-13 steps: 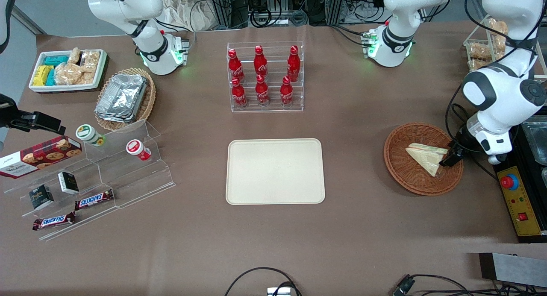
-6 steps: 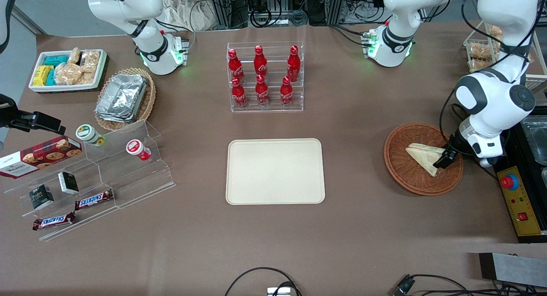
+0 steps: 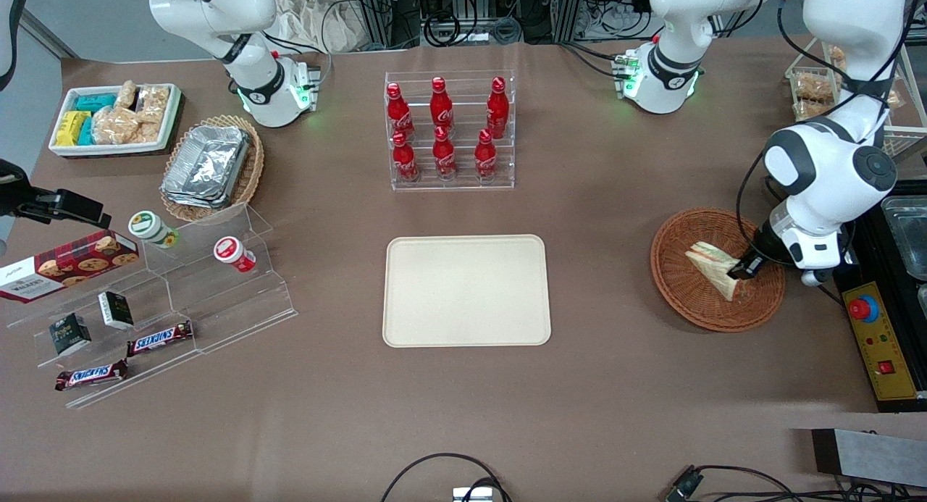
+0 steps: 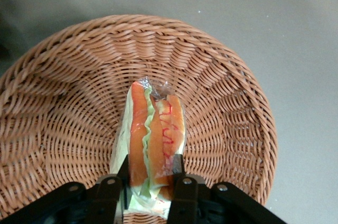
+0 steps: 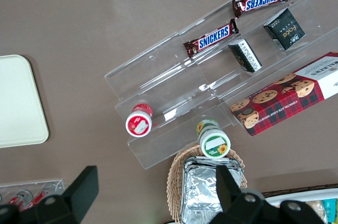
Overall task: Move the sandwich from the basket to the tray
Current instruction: 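Close the left gripper on the sandwich and lift it from the basket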
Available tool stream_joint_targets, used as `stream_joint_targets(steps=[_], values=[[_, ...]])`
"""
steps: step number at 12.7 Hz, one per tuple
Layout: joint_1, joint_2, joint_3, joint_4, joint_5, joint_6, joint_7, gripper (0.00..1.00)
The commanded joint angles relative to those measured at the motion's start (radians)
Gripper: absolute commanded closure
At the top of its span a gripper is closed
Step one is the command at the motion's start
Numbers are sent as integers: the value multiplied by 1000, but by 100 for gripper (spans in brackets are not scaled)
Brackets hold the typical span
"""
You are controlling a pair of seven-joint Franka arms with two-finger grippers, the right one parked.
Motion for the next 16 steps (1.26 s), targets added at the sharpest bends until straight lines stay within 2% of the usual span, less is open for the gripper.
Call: stream_joint_targets(steps=[1,3,4,8,10,13,16], values=[[-12,-28,4,6,-1,-1,11,100],[-12,-77,3,7,2,-44,13,100],[-12,-110,3,7,27,-79,14,100],[-12,-207,-8,20,198,-233,13,100],[-12,-232,-52,30,281,-279,16,100],[-12,-241,-124,110,303,-388,17,100],[-12,-201,-259,318,301,-627,10,100]])
